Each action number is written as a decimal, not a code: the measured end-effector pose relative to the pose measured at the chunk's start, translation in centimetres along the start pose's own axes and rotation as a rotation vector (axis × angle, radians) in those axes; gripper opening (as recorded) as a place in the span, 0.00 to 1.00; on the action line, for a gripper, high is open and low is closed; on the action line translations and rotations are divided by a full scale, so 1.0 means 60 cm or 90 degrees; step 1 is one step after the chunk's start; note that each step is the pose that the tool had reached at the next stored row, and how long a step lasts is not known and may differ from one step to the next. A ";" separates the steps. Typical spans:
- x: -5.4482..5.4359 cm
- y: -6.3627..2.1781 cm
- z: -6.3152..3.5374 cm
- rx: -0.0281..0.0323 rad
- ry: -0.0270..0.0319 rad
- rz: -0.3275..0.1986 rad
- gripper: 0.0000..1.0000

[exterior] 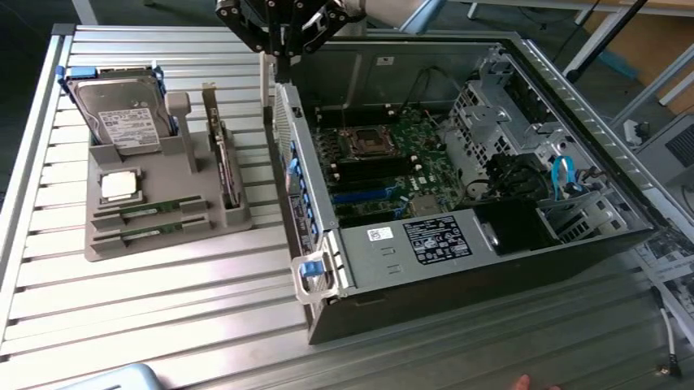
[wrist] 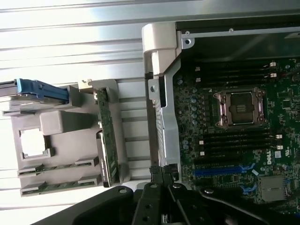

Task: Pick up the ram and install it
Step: 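Reach for the ram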

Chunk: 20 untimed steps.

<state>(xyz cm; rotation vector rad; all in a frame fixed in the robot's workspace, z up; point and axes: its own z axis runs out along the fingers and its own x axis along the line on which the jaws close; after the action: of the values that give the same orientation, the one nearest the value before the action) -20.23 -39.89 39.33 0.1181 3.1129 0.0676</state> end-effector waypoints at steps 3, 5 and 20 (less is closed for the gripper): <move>0.008 -0.001 0.000 0.0000 0.0001 0.000 0.10; 0.013 -0.001 0.000 0.0000 0.0001 0.000 0.10; 0.072 -0.005 -0.002 0.0000 0.0001 0.000 0.10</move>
<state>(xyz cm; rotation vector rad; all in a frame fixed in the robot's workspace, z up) -24.55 -39.89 39.33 0.1182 3.1131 0.0676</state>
